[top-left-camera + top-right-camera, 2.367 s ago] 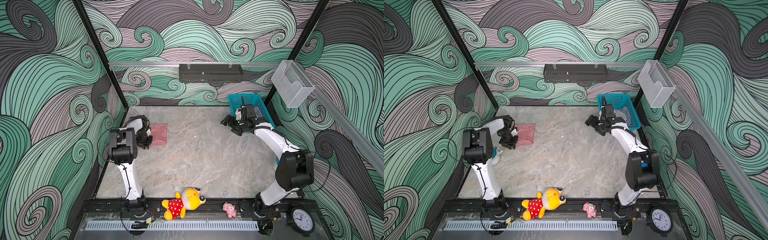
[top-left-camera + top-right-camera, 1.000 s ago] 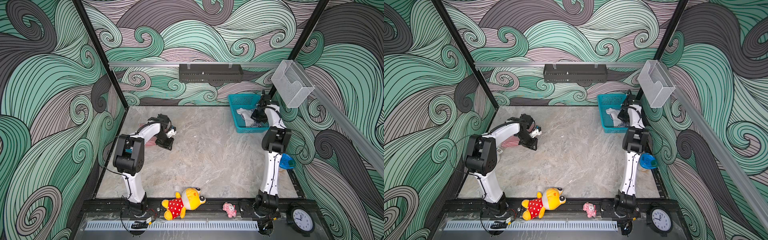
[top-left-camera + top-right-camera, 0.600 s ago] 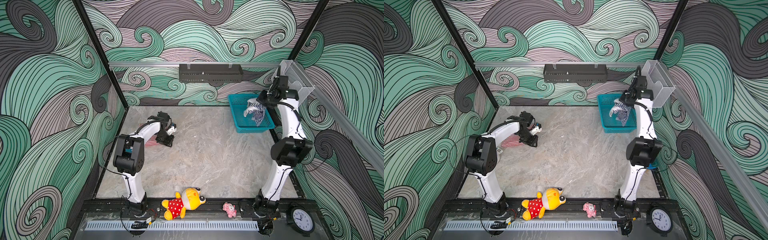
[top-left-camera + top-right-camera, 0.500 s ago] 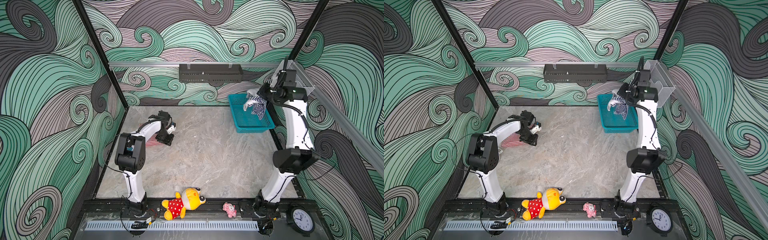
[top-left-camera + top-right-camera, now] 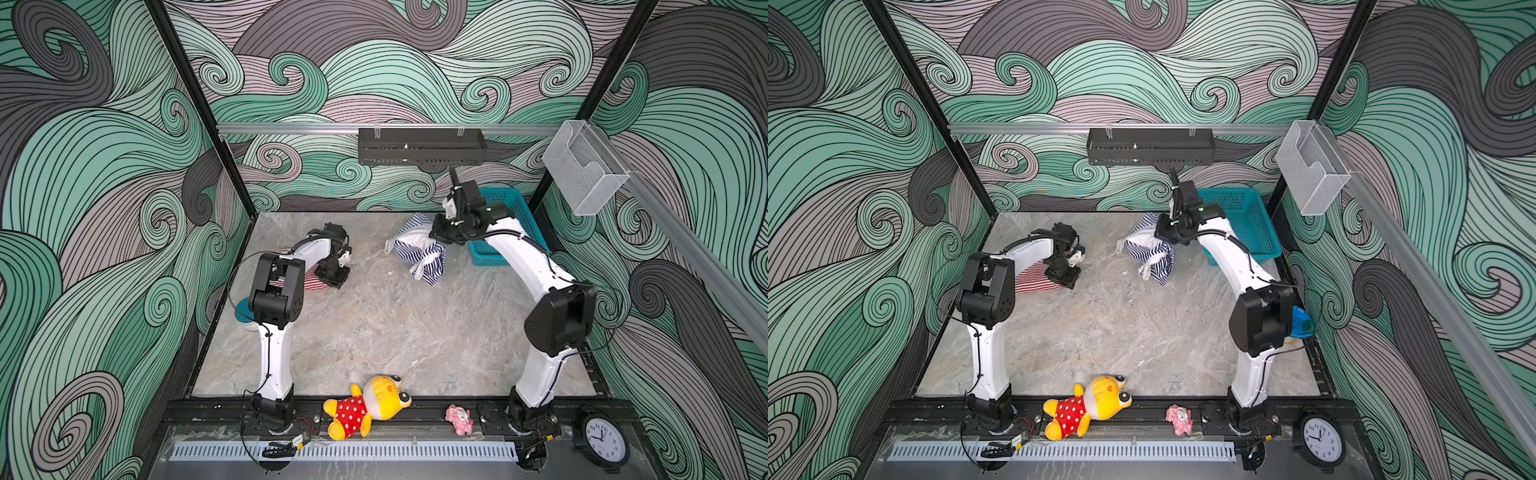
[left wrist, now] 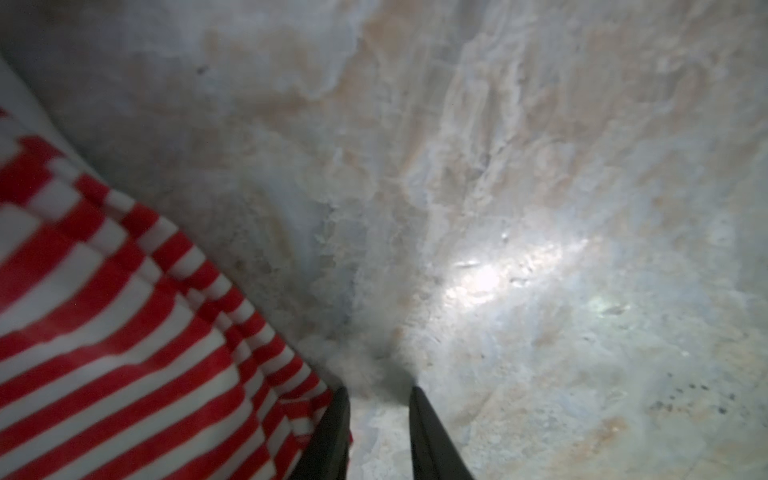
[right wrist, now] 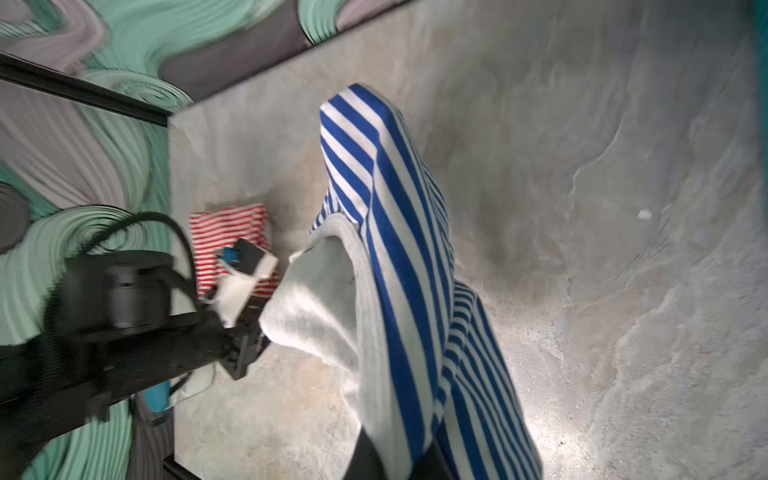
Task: Fold and stack the tank tops
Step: 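Carry the blue striped top to mid-table and lower it with the right gripper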
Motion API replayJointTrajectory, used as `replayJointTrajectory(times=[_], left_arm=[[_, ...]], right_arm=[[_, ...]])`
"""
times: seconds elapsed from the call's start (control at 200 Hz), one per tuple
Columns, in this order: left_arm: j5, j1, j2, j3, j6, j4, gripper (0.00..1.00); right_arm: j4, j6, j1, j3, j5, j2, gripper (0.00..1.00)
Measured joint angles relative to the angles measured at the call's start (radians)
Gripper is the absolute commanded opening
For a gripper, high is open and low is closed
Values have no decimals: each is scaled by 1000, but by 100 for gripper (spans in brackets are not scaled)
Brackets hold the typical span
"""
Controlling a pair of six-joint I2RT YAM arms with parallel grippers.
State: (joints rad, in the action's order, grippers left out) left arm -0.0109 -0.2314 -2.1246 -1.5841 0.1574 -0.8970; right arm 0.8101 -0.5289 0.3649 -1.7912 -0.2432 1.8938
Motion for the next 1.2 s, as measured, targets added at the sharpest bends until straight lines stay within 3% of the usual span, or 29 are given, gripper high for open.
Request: replayJointTrajectory(times=[0.3,0.52,0.561,0.681,0.756,0.906,1.201], left_arm=[[-42,93,0,0,-16,-2,29],[7,106,4,2,-15,-12,28],[26,103,10,3,-16,-14,28],[73,97,60,14,-17,-17,29],[95,93,98,14,-17,-18,29],[153,83,131,8,-14,-34,29],[194,-65,127,9,8,-44,29]], right_arm=[[-37,-11,62,52,19,11,0],[-72,-32,93,71,25,-20,14],[-79,-36,113,71,23,-9,21],[-133,-56,195,65,-44,61,58],[-197,-64,243,71,-129,116,71],[-256,-73,289,145,-200,127,72],[-164,-43,181,161,-25,43,67]])
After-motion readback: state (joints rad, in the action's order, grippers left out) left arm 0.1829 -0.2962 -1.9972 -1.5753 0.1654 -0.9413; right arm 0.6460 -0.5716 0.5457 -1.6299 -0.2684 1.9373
